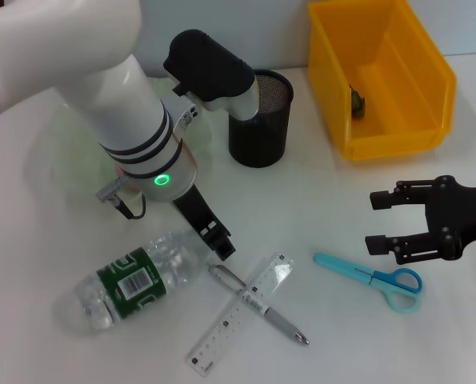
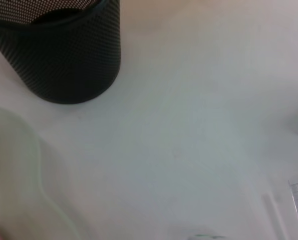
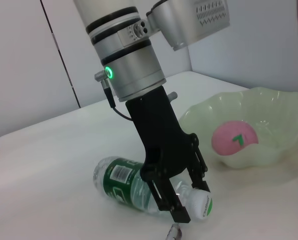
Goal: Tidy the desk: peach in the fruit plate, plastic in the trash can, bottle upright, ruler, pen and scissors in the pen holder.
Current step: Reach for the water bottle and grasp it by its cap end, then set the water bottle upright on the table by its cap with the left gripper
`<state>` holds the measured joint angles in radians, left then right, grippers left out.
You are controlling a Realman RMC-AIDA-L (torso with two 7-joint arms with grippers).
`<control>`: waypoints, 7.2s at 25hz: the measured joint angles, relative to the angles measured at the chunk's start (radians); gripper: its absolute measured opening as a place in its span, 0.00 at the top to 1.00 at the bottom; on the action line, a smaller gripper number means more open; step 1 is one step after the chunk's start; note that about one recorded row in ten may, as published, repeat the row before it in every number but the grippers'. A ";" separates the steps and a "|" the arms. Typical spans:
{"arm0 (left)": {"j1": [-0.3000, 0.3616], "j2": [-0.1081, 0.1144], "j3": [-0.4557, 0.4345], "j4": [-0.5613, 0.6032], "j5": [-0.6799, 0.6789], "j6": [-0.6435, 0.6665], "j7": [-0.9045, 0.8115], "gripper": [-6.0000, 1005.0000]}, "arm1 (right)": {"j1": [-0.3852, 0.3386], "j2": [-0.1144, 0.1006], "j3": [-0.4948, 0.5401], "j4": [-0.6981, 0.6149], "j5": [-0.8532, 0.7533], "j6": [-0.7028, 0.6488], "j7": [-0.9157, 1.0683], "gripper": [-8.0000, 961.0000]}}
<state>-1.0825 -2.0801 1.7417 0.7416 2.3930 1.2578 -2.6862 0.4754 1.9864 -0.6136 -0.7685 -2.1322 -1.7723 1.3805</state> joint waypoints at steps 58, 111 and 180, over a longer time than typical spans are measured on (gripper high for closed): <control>0.029 0.007 -0.136 0.160 0.107 0.140 0.001 0.56 | -0.009 -0.004 0.020 -0.003 0.000 0.000 -0.005 0.18; 0.224 0.017 -0.535 0.671 0.158 0.560 0.037 0.56 | -0.006 -0.012 0.024 -0.008 0.000 -0.002 -0.017 0.18; 0.300 0.041 -0.625 0.786 0.190 0.620 0.064 0.56 | 0.002 -0.008 0.029 -0.008 0.000 0.005 0.000 0.18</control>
<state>-0.7830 -2.0387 1.1170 1.5272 2.5831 1.8777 -2.6220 0.4772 1.9787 -0.5844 -0.7762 -2.1322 -1.7669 1.3807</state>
